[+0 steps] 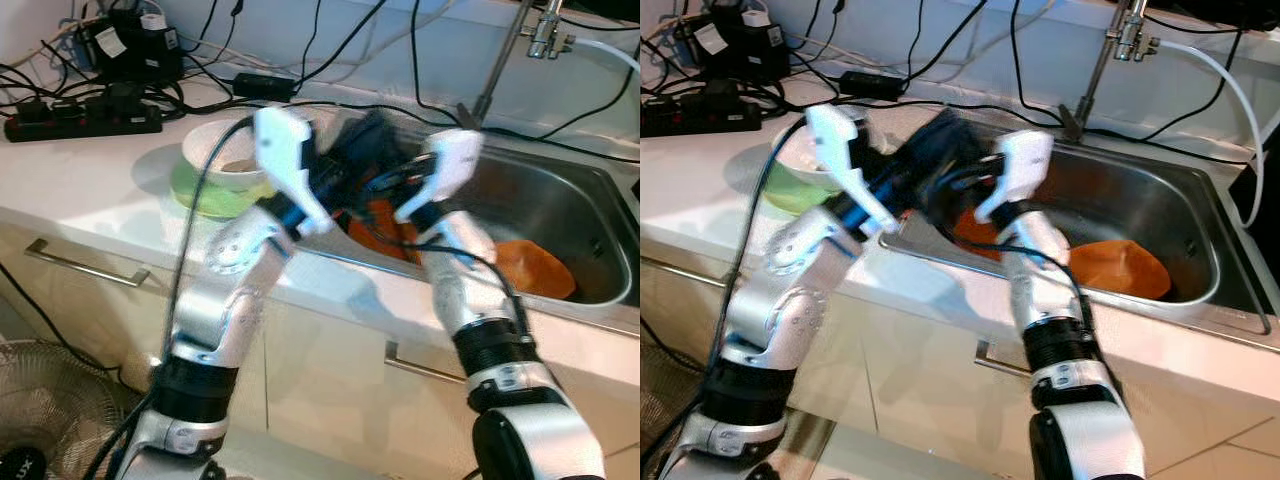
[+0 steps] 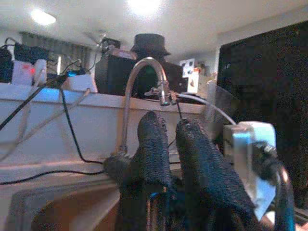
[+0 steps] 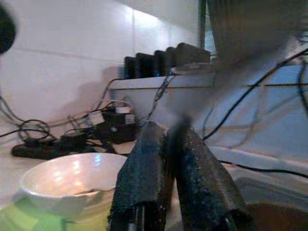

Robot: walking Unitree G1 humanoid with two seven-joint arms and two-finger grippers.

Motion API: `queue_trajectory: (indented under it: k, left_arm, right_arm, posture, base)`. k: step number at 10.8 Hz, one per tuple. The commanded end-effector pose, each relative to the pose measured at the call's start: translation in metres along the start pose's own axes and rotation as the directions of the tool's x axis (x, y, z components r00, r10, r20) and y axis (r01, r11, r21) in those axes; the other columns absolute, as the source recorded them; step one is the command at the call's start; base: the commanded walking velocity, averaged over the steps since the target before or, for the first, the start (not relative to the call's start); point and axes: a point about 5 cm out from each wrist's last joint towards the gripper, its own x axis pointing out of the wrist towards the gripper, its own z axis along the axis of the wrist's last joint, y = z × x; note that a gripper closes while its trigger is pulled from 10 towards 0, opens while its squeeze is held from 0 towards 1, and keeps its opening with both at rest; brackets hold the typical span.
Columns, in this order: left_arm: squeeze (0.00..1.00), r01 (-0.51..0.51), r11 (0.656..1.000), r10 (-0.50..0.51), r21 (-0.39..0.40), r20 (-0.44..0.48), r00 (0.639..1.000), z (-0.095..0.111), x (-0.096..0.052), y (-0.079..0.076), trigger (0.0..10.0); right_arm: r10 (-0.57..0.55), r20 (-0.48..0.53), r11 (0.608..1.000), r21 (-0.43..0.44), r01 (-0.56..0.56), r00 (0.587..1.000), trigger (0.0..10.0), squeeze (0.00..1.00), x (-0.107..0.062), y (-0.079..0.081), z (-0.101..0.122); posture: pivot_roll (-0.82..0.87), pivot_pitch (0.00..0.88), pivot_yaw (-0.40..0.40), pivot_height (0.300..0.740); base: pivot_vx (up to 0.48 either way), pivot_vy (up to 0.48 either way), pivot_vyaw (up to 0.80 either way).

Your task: Kitchen organization

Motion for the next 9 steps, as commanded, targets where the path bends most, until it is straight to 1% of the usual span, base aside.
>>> queue_trajectory:
  k: [1, 2, 3, 4, 5, 6, 7, 8, 9]
  left_arm:
    - [1.0, -0.001, 1.0, 0.001, -0.001, -0.003, 1.0, 0.0, 0.001, -0.002, 10.0]
    - [1.0, -0.001, 1.0, 0.001, -0.003, -0.001, 1.0, 0.001, 0.001, -0.002, 10.0]
    - [1.0, -0.003, 1.0, 0.003, -0.005, 0.012, 1.0, 0.004, 0.0, -0.001, 10.0]
    - [1.0, -0.013, 1.0, 0.013, -0.004, 0.023, 1.0, 0.007, -0.002, 0.001, 10.0]
    - [1.0, -0.031, 1.0, 0.031, -0.004, 0.026, 0.999, 0.008, -0.005, 0.004, 10.0]
    - [0.0, -0.069, 0.998, 0.069, 0.01, 0.004, 0.998, 0.005, -0.011, 0.009, 10.0]
    - [0.0, -0.088, 0.996, 0.088, 0.023, -0.017, 0.996, 0.002, -0.016, 0.012, 10.0]
    - [0.0, -0.092, 0.993, 0.098, 0.069, -0.101, 0.99, -0.01, -0.026, 0.016, 10.0]
    - [0.0, -0.07, 0.992, 0.088, 0.107, -0.182, 0.979, -0.021, -0.034, 0.016, 10.0]
  right_arm:
    - [-0.018, 0.015, 1.0, 0.001, 0.018, 1.0, 0.0, 0.0, -0.001, -0.004, 0.003]
    - [-0.02, 0.013, 1.0, 0.001, 0.02, 1.0, 0.0, 0.0, -0.002, -0.004, 0.002]
    - [-0.052, -0.002, 0.999, -0.001, 0.052, 0.999, 0.0, 0.0, -0.003, -0.008, -0.001]
    - [-0.108, -0.029, 0.994, 0.0, 0.108, 0.994, 0.0, 0.0, -0.005, -0.018, -0.004]
    - [-0.131, -0.046, 0.991, 0.002, 0.132, 0.99, 0.0, 0.0, -0.006, -0.023, -0.007]
    - [-0.167, -0.084, 0.986, -0.02, 0.166, 0.982, 0.0, 0.0, -0.009, -0.03, -0.011]
    - [-0.2, -0.106, 0.98, -0.041, 0.196, 0.974, 0.0, 0.0, -0.01, -0.037, -0.013]
    - [-0.246, -0.144, 0.967, -0.098, 0.233, 0.959, 0.0, 0.0, -0.011, -0.048, -0.013]
    - [-0.264, -0.171, 0.961, -0.135, 0.243, 0.949, 0.0, 0.0, -0.011, -0.054, -0.013]
  posture:
    - [0.24, 0.019, -0.053, 0.74]
    - [0.24, 0.019, -0.053, 0.74]
    - [0.24, 0.02, -0.054, 0.74]
    - [0.24, 0.021, -0.057, 0.74]
    - [0.24, 0.021, -0.057, 0.74]
    - [0.24, 0.023, -0.058, 0.74]
    - [0.24, 0.022, -0.059, 0.74]
    - [0.25, 0.023, -0.061, 0.74]
    - [0.24, 0.024, -0.062, 0.74]
  base:
    - [0.0, 0.0, 0.0]
    - [0.0, 0.0, 0.0]
    - [0.0, 0.0, 0.0]
    - [0.0, 0.0, 0.0]
    - [0.0, 0.0, 0.0]
    - [0.0, 0.0, 0.0]
    - [0.0, 0.0, 0.0]
    - [0.0, 0.0, 0.0]
    - [0.0, 0.0, 0.0]
